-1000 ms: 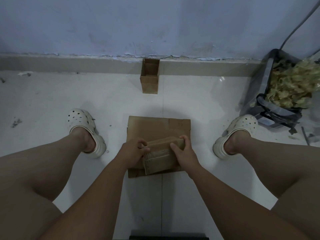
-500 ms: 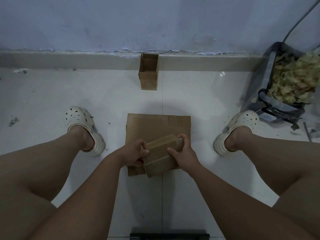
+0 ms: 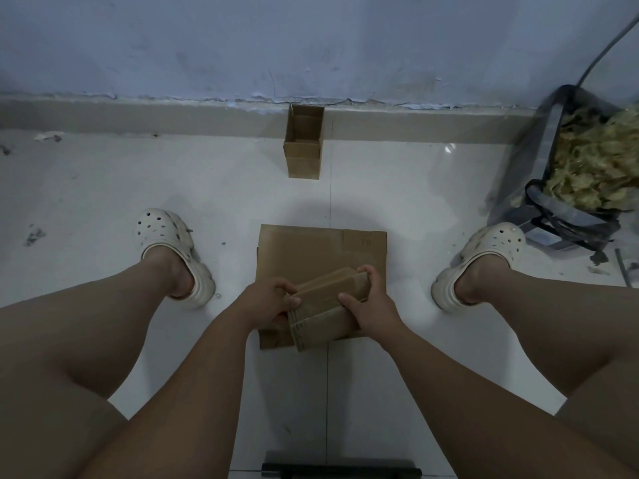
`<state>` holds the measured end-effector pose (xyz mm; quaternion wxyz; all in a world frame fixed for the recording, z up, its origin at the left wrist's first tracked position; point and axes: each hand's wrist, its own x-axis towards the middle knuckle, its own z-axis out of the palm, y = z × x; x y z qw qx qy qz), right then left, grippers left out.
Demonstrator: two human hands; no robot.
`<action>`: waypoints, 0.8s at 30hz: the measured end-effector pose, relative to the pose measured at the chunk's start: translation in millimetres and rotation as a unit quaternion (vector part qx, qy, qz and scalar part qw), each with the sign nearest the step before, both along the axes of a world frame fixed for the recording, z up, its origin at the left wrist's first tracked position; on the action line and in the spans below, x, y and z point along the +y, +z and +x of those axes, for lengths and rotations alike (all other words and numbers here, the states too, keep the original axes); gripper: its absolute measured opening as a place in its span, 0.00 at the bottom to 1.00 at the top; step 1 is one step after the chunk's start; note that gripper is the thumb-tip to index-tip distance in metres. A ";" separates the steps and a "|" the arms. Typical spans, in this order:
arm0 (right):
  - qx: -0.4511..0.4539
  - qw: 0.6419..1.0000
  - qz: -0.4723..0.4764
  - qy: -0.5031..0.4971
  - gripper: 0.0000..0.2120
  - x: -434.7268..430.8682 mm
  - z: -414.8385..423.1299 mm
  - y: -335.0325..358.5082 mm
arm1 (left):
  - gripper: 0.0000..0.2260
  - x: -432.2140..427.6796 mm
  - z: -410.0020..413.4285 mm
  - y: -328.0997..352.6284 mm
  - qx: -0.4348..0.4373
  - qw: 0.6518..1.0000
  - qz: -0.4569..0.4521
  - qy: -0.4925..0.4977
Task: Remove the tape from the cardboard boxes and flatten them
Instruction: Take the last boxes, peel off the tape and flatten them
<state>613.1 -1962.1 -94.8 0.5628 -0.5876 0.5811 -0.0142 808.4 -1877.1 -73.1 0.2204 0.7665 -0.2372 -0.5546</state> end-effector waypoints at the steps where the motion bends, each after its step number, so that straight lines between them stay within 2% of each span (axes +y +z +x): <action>1: 0.002 1.000 -0.003 0.001 0.28 0.0 0.3 -0.1 | 0.07 -0.6 1.1 0.7 -0.004 1.000 0.003 -0.005; 7: -0.010 1.000 0.003 -0.018 0.28 -2.0 -2.1 -0.4 | 0.03 -2.9 0.6 -1.3 -0.046 0.999 -0.001 -0.028; 10: -0.018 1.000 0.014 -0.016 0.28 -2.8 -3.0 2.0 | 0.09 -2.6 3.4 0.7 -0.025 0.999 -0.016 -0.019; 14: -0.017 1.000 0.008 -0.011 0.28 0.7 -4.9 3.2 | 0.09 -3.2 6.6 0.7 -0.072 0.995 -0.014 -0.066; 20: -0.017 1.000 0.008 -0.006 0.28 -0.3 -9.2 3.1 | 0.05 -13.1 16.2 4.9 -0.048 0.991 -0.010 -0.122; 24: -0.012 1.000 -0.004 -0.013 0.26 0.3 -11.8 -0.7 | 0.06 -18.4 12.0 1.7 -0.053 0.988 -0.014 -0.148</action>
